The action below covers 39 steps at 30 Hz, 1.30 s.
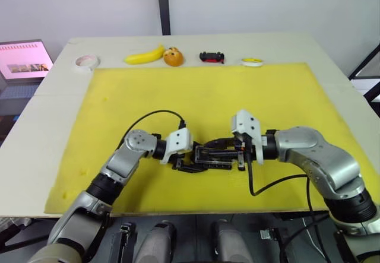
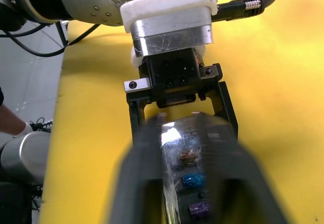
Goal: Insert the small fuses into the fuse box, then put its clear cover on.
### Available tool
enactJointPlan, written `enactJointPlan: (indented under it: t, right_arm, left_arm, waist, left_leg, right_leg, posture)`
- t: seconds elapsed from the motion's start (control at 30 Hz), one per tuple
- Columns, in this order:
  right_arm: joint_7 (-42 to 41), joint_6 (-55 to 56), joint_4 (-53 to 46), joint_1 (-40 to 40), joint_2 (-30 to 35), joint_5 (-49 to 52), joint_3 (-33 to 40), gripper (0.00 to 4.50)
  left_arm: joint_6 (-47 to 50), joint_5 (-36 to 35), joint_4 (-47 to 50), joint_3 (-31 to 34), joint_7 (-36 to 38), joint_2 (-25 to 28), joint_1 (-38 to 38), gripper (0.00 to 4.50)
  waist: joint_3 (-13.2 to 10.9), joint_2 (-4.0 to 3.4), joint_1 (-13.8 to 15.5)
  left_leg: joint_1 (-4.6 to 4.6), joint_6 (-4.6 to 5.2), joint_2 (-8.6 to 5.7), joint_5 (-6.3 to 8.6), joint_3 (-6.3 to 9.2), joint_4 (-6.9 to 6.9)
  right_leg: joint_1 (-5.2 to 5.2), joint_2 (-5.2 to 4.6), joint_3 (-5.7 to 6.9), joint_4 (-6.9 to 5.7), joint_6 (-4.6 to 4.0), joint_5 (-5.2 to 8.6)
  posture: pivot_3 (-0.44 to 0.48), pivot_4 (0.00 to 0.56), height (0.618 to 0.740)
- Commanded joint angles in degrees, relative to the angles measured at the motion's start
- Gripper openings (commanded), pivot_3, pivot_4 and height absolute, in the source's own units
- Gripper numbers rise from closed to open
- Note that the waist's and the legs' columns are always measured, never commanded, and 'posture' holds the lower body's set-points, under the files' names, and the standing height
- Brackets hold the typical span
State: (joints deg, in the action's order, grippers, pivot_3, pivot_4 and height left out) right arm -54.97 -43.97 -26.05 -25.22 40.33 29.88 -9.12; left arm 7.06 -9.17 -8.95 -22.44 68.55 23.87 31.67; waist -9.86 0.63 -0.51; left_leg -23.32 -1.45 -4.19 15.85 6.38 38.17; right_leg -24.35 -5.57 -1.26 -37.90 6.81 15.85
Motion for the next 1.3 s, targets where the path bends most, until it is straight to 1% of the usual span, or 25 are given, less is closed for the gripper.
enactJointPlan:
  t: [0.03,0.3,0.57,0.8,0.97,1.1,1.3]
  right_arm:
    - [1.3,1.1,0.0,0.1,-0.6,-1.2,-0.6,0.06]
    - [3.3,-1.3,3.3,0.8,0.6,-5.5,-5.1,0.06]
    - [4.4,-6.4,7.2,0.2,-0.5,-3.7,-4.0,0.06]
    - [3.7,-6.2,9.4,-1.9,0.2,-3.9,-4.5,0.06]
    - [3.6,-4.8,10.6,-2.8,0.1,-5.3,-6.2,0.06]
    - [3.6,-4.0,9.6,-1.6,0.4,-5.8,-6.8,0.06]
    - [3.9,-3.4,8.1,0.6,0.8,-4.9,-5.1,0.06]
  left_arm:
    - [-0.2,0.2,0.8,0.6,0.0,-0.3,0.7,2.57]
    - [-0.2,0.2,0.8,0.6,0.1,-0.3,0.8,2.57]
    - [-0.1,0.3,1.2,0.6,0.0,-0.3,0.7,2.57]
    - [-0.2,0.4,1.6,0.6,0.0,-0.3,0.3,2.57]
    - [-0.2,0.5,1.1,0.6,-0.1,-0.6,0.6,2.57]
    - [-0.4,0.6,0.7,0.7,-0.2,-0.7,0.9,2.57]
    - [-0.9,0.9,-0.5,1.0,-0.2,-0.7,1.3,2.57]
  waist:
    - [0.0,0.0,0.0]
    - [0.0,0.0,-0.1]
    - [0.1,0.08,-0.1]
    - [0.2,0.09,-0.1]
    - [0.2,0.1,-0.1]
    - [0.2,0.1,-0.1]
    - [0.2,0.09,0.0]
  left_leg:
    - [0.0,0.0,0.0,0.0,0.0,0.0]
    - [0.01,0.0,0.0,0.0,0.01,0.0]
    - [0.11,0.0,0.01,0.0,0.01,0.0]
    - [0.14,0.0,0.01,0.0,0.01,0.0]
    - [0.14,0.0,0.01,0.0,0.02,0.0]
    - [0.14,0.0,0.01,0.0,0.01,0.0]
    - [0.14,0.0,0.01,0.0,0.01,0.0]
  right_leg:
    - [0.0,0.0,0.0,0.0,0.0,0.0]
    - [0.0,0.01,0.01,-0.01,0.0,0.0]
    - [0.1,0.01,0.0,-0.02,0.0,0.0]
    - [0.13,0.01,0.0,-0.03,0.0,0.0]
    - [0.12,0.01,0.0,-0.02,0.0,0.0]
    - [0.13,0.01,0.0,-0.02,0.0,0.0]
    - [0.13,0.01,0.0,-0.02,0.0,0.0]
  posture:
    - [0.0,0.15,0.74]
    - [0.0,0.15,0.74]
    - [0.0,0.15,0.74]
    - [0.0,0.15,0.74]
    - [0.0,0.15,0.74]
    - [0.0,0.15,0.74]
    - [0.0,0.15,0.74]
